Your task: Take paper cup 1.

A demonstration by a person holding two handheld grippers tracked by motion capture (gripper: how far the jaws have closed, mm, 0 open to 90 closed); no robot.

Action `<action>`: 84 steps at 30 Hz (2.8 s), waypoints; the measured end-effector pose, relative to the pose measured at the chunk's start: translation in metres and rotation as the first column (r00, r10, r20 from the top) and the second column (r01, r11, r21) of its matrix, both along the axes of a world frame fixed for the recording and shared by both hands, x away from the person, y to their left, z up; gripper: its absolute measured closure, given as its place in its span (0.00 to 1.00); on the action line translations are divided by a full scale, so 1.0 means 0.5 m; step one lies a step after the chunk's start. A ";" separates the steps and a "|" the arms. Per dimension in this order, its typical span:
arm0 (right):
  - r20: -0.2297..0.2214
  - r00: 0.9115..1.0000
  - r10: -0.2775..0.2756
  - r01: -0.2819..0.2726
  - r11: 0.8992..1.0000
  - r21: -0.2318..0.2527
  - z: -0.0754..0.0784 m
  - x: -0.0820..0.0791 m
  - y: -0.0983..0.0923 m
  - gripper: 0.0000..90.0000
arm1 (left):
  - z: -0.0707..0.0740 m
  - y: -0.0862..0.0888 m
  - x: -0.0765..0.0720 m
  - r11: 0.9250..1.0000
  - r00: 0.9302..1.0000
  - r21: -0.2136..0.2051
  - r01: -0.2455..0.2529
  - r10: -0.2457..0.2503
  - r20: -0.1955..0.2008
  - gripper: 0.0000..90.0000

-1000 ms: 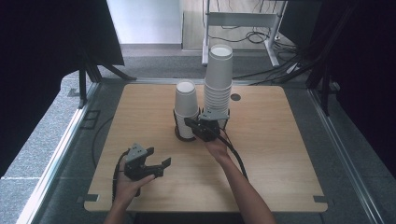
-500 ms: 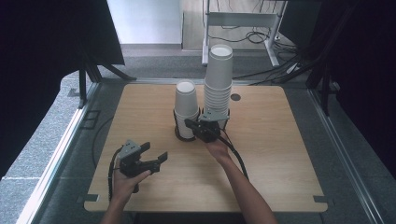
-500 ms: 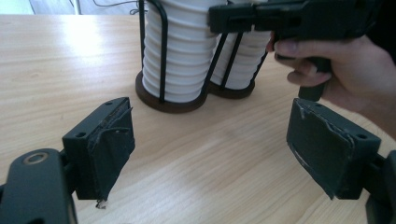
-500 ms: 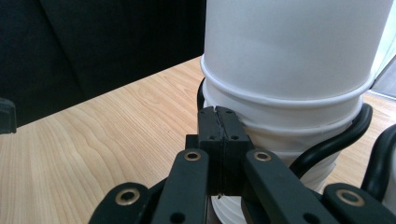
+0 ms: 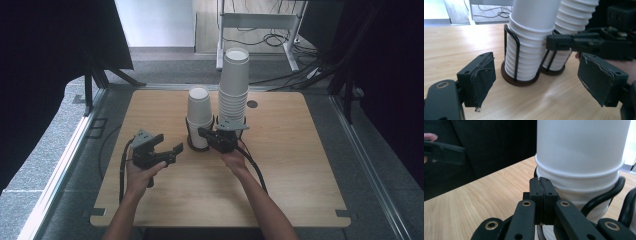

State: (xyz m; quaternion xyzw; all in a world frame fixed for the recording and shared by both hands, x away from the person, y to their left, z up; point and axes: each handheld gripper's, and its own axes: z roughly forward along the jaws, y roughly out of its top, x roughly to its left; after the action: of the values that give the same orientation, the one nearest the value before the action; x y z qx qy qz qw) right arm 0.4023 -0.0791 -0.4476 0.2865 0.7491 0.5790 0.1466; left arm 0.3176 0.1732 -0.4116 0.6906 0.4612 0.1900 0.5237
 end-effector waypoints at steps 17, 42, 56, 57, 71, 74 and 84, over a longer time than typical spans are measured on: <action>-0.022 1.000 0.002 -0.003 1.000 -0.031 -0.001 0.013 0.003 1.00 | 0.063 -0.043 0.089 0.999 0.998 0.042 -0.001 -0.002 0.059 0.17; -0.009 1.000 0.017 -0.018 0.998 -0.063 0.000 0.015 0.010 1.00 | 0.089 -0.100 0.166 0.997 0.999 0.073 0.029 -0.030 0.013 0.16; -0.010 1.000 0.022 -0.022 0.998 -0.061 -0.001 0.016 0.009 1.00 | 0.088 -0.108 0.196 0.998 0.999 0.056 0.041 -0.042 0.018 0.16; -0.010 1.000 0.022 -0.022 0.998 -0.061 -0.001 0.016 0.009 1.00 | 0.088 -0.108 0.196 0.998 0.999 0.056 0.041 -0.042 0.018 0.15; -0.012 1.000 0.023 -0.023 0.999 -0.049 -0.001 0.018 0.012 1.00 | 0.069 -0.149 0.245 0.994 0.999 0.098 0.039 -0.040 0.008 0.14; -0.011 1.000 0.022 -0.023 0.998 -0.052 -0.001 0.018 0.013 1.00 | 0.059 -0.156 0.251 0.993 0.999 0.115 0.035 -0.036 0.007 0.13; -0.017 1.000 0.020 -0.021 0.999 -0.049 -0.001 0.019 0.012 0.99 | 0.055 -0.164 0.254 0.989 0.999 0.148 0.027 -0.034 0.041 0.16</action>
State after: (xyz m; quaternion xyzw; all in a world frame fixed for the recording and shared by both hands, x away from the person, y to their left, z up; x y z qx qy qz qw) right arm 0.4120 -0.0732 -0.4483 0.2800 0.7672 0.5595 0.1415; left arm 0.4448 0.0912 -0.3840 0.7301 0.4240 0.2304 0.4839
